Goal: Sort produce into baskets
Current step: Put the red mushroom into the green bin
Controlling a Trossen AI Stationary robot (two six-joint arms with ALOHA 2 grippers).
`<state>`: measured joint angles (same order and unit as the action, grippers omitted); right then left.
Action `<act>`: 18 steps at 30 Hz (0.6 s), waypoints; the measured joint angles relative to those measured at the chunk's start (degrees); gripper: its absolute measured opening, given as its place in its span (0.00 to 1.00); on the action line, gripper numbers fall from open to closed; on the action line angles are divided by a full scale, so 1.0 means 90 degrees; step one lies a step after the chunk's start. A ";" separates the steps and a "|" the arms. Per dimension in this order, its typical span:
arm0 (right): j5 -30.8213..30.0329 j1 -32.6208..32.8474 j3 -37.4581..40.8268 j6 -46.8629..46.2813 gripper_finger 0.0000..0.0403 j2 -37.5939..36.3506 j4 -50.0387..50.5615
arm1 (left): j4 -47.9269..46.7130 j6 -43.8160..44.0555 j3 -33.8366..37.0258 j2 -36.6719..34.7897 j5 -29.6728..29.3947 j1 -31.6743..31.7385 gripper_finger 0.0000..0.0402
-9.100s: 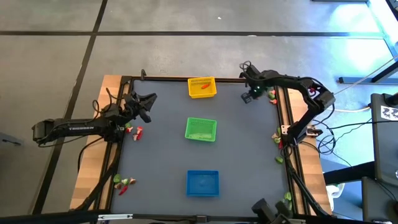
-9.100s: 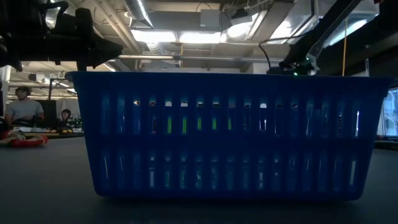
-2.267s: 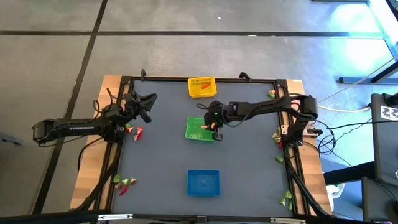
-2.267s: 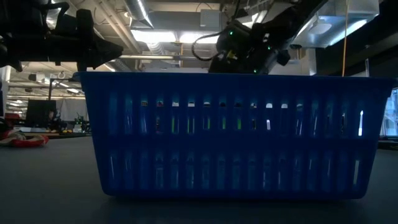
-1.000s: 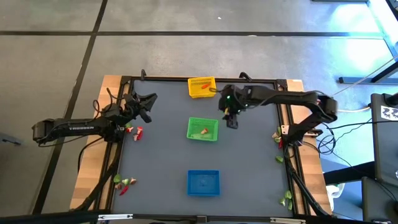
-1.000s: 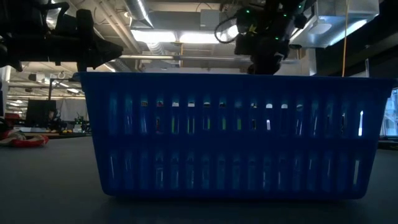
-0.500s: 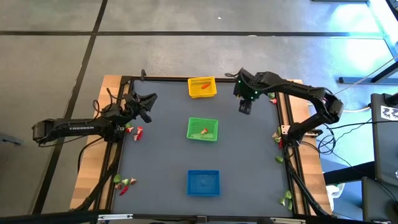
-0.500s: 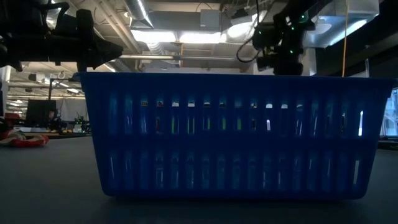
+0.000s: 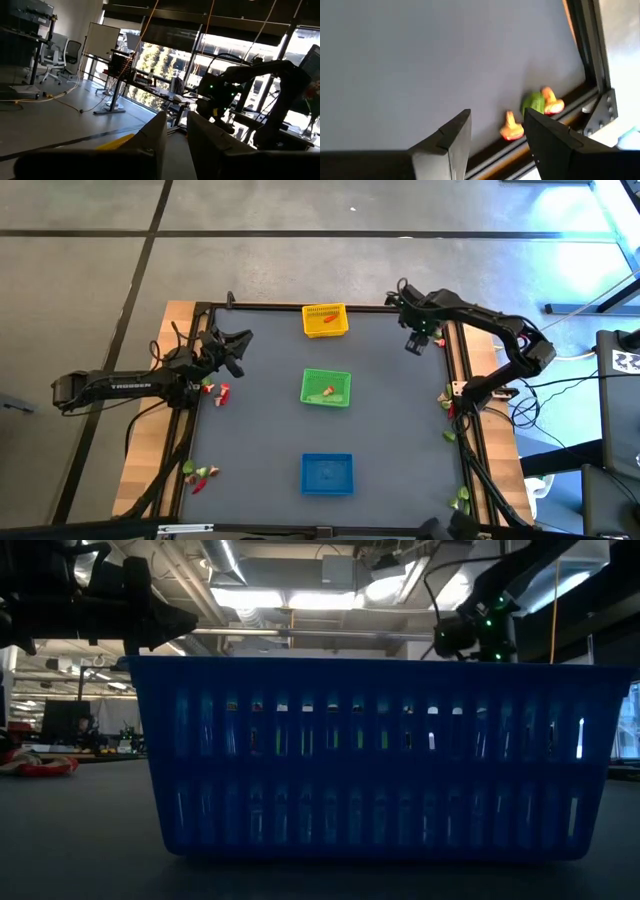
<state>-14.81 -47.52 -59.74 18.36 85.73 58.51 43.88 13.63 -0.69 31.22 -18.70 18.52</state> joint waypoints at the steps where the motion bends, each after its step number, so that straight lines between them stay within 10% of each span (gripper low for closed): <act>1: -0.0021 -0.0082 0.0038 0.0013 0.45 0.0000 -0.0013 | 0.0000 -0.0017 0.0000 0.0000 0.0000 0.0000 0.18; 18: -0.0578 -0.0599 0.0349 0.0353 0.45 0.0753 -0.0229 | -0.0150 -0.0020 0.0000 0.0000 0.0000 0.0000 0.18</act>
<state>-20.01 -52.90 -56.60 21.54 92.51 56.45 42.53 13.45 -0.69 31.22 -18.70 18.52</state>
